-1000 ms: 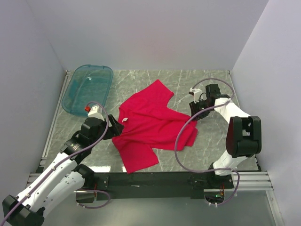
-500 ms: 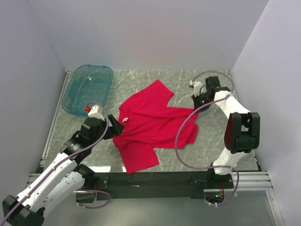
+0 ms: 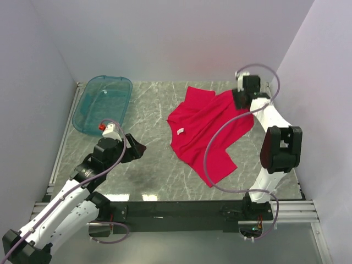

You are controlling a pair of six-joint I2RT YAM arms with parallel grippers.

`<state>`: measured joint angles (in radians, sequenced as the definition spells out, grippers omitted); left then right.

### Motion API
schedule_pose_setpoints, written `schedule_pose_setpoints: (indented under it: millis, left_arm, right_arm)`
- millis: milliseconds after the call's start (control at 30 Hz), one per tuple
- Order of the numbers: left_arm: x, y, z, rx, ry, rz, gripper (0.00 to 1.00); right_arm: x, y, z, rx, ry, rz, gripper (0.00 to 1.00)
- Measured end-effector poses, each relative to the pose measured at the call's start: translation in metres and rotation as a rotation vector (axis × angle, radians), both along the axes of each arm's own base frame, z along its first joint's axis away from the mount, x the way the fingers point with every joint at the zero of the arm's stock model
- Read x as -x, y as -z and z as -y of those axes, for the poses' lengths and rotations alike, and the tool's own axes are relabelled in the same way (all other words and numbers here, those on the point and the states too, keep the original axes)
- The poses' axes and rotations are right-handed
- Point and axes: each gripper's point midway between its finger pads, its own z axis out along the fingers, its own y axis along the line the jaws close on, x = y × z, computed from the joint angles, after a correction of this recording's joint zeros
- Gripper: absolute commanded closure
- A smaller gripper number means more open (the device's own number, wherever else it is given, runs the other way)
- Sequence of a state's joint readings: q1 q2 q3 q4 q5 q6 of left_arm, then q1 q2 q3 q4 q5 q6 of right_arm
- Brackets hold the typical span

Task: Fold and stack the t-shirts
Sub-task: Flatten the tshirt out

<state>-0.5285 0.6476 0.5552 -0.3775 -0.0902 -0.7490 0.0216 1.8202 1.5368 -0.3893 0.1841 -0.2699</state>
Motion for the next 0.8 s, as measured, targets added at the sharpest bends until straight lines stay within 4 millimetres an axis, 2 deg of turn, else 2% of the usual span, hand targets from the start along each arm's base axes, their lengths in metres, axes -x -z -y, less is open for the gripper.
schedule_pose_setpoints:
  millis: [67, 133, 167, 233, 400, 533, 667, 800]
  left_arm:
    - [0.0, 0.004, 0.001, -0.003, 0.006, -0.011, 0.18]
    - [-0.001, 0.009, 0.004, -0.005, 0.016, -0.026, 0.18]
    - [-0.002, 0.012, 0.006, -0.007, 0.02, -0.034, 0.18]
    - [-0.003, 0.015, 0.01, -0.006, 0.033, -0.047, 0.19]
    - [-0.004, 0.022, 0.02, 0.036, 0.062, -0.058, 0.19]
    - [-0.001, 0.03, 0.024, 0.051, 0.079, -0.076, 0.19]
    - [0.002, 0.033, 0.026, 0.061, 0.089, -0.088, 0.19]
    - [0.004, 0.034, 0.027, 0.078, 0.092, -0.088, 0.19]
  right_arm:
    - [0.035, 0.041, -0.005, 0.0, -0.06, -0.124, 0.37]
    - [0.07, 0.071, -0.013, -0.025, -0.127, -0.236, 0.37]
    - [0.083, 0.08, -0.017, -0.041, -0.159, -0.279, 0.38]
    - [0.095, 0.086, -0.022, -0.07, -0.197, -0.322, 0.39]
    - [0.1, 0.092, -0.003, -0.102, -0.176, -0.341, 0.41]
    - [0.104, 0.113, 0.014, -0.108, -0.127, -0.401, 0.42]
    - [0.102, 0.14, 0.016, -0.119, -0.101, -0.482, 0.43]
    - [0.091, 0.15, 0.017, -0.134, -0.081, -0.51, 0.48]
